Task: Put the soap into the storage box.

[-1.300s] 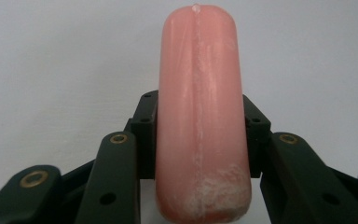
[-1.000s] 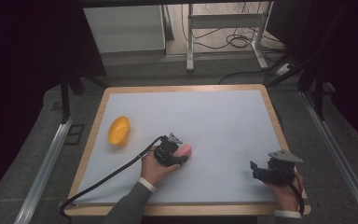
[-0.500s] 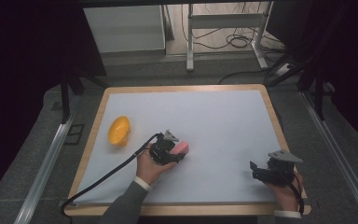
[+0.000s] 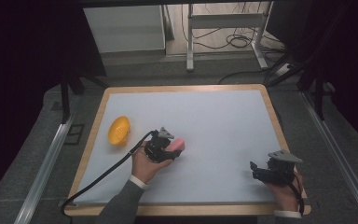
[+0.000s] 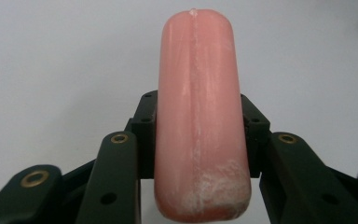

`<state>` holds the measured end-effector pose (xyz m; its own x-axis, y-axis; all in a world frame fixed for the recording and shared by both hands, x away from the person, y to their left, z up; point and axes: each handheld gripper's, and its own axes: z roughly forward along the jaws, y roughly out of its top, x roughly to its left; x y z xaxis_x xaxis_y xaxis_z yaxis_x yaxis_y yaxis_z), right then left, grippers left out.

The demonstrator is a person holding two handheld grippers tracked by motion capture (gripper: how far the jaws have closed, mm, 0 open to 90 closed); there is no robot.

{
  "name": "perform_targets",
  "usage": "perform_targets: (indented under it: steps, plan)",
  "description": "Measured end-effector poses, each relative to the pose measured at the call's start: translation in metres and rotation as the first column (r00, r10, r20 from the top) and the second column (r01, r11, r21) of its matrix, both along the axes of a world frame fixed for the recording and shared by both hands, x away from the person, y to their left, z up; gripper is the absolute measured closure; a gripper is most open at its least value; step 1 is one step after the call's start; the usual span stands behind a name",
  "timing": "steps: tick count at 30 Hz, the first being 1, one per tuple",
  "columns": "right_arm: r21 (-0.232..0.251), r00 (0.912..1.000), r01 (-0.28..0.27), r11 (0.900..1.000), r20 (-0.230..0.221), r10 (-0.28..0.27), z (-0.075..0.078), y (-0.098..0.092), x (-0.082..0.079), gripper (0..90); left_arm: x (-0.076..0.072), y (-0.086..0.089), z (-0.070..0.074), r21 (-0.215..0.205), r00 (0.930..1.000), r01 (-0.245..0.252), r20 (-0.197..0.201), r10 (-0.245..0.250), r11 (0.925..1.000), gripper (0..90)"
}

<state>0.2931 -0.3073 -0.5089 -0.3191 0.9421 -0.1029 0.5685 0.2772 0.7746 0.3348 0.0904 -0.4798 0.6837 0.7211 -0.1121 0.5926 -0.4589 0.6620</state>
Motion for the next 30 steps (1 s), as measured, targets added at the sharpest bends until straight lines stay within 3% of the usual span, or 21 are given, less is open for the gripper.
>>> perform_targets:
  steps: [19,30]
  plan:
    - [-0.001,1.0000,-0.001,1.000,-0.002,0.001,-0.001,0.000,0.000,8.1,-0.002,0.037,0.008,-0.014,0.9977,-0.068,0.008,0.068,0.9976,60.1]
    - [-0.001,1.0000,0.002,1.000,0.000,-0.002,-0.001,0.000,0.000,8.1,0.000,0.047,0.012,-0.024,0.9959,-0.089,0.014,0.089,0.9958,60.1]
